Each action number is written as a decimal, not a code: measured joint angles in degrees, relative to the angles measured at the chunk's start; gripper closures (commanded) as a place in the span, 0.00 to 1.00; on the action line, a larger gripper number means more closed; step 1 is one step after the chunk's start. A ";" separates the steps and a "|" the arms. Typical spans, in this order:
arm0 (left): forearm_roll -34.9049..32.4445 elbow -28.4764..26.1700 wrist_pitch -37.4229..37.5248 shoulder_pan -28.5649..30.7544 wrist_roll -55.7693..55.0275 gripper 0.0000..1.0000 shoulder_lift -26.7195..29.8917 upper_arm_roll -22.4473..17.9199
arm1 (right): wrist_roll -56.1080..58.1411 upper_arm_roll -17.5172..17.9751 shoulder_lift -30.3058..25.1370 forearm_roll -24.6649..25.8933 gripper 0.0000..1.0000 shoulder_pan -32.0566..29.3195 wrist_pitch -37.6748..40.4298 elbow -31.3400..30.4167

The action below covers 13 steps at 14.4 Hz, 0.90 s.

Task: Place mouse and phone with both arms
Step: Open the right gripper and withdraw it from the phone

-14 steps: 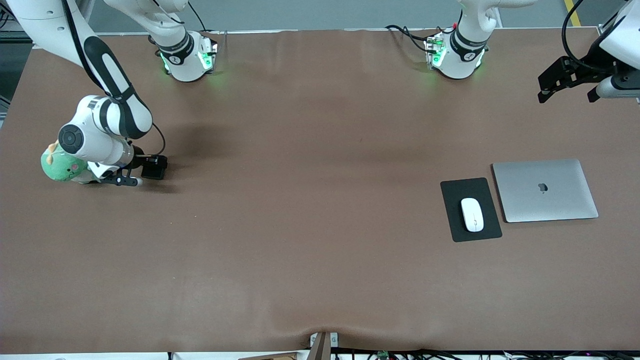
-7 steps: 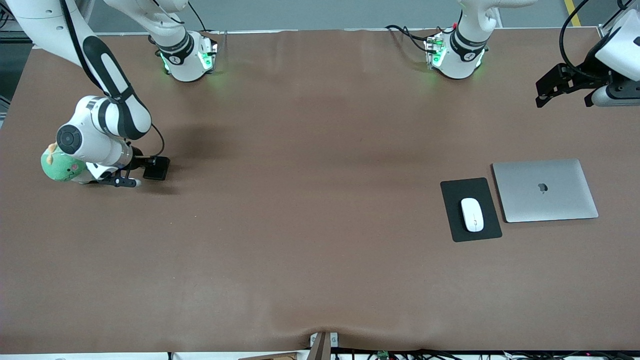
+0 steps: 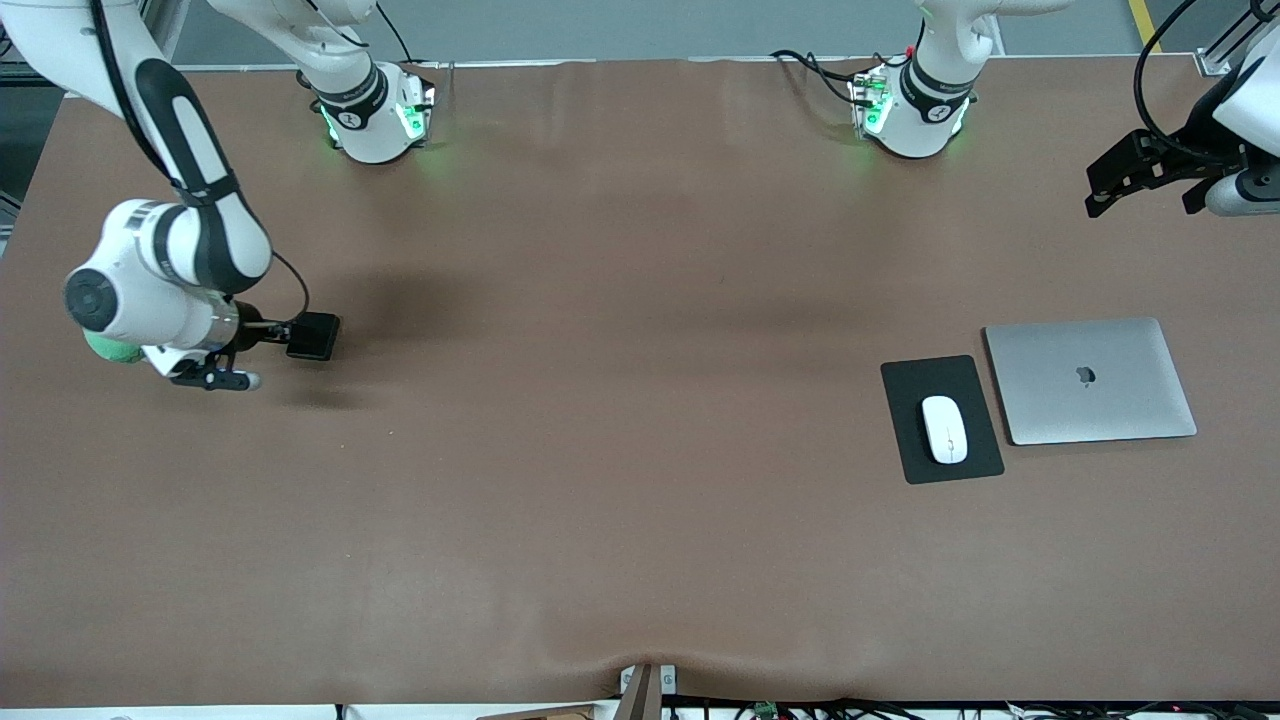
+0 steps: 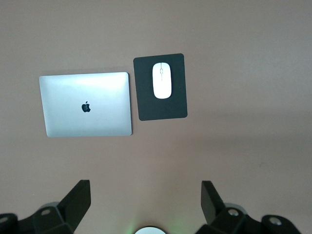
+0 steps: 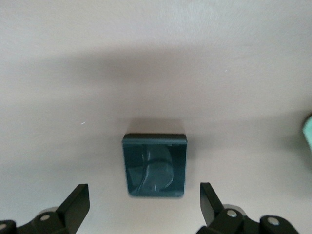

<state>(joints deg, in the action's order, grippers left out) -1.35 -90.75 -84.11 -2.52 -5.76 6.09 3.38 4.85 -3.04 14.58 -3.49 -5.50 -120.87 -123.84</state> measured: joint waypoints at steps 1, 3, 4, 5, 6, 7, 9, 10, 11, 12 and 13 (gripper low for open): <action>0.00 0.00 -0.01 0.00 -0.01 0.00 0.00 0.00 | 0.00 -0.01 -0.18 0.00 0.00 -0.01 4.27 3.21; 0.00 0.02 -0.04 0.00 -0.01 0.00 0.00 0.00 | 0.00 0.00 -0.58 0.00 0.00 -0.01 10.21 8.33; 0.00 0.03 -0.05 0.00 -0.02 0.00 0.00 0.00 | 0.00 0.00 -0.67 0.00 0.00 -0.01 11.73 9.97; 0.00 0.04 -0.05 0.00 -0.02 0.00 0.00 0.00 | 0.00 0.02 -0.69 0.00 0.00 -0.01 12.80 11.03; 0.00 0.04 -0.06 0.00 -0.02 0.00 0.00 0.00 | 0.00 0.02 -0.69 0.00 0.00 -0.01 14.01 11.95; 0.00 0.04 -0.06 0.00 -0.02 0.00 0.00 0.00 | 0.00 0.04 -0.69 0.00 0.00 -0.01 15.92 13.29; 0.00 0.06 -0.06 0.00 -0.02 0.00 0.00 0.00 | 0.04 0.17 -0.72 0.00 0.00 -0.01 20.72 18.21; 0.00 0.09 -0.06 0.00 -0.02 0.00 0.02 0.00 | 0.04 0.30 -0.75 0.00 0.00 0.00 22.27 21.04; 0.00 0.13 -0.06 -0.01 -0.02 0.00 0.05 0.00 | 0.04 0.44 -0.77 -0.04 0.00 0.01 23.16 23.53; 0.00 0.16 -0.06 -0.02 -0.02 0.00 0.12 0.01 | 0.04 0.58 -0.78 -0.05 0.00 0.02 23.57 25.60; 0.00 0.18 -0.06 -0.03 -0.02 0.00 0.19 0.02 | 0.05 0.72 -0.78 -0.06 0.00 0.05 23.85 27.31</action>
<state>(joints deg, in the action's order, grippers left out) -1.35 -90.58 -84.17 -2.55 -5.78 6.28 3.40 4.90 -2.32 13.80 -3.55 -5.45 -97.02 -96.53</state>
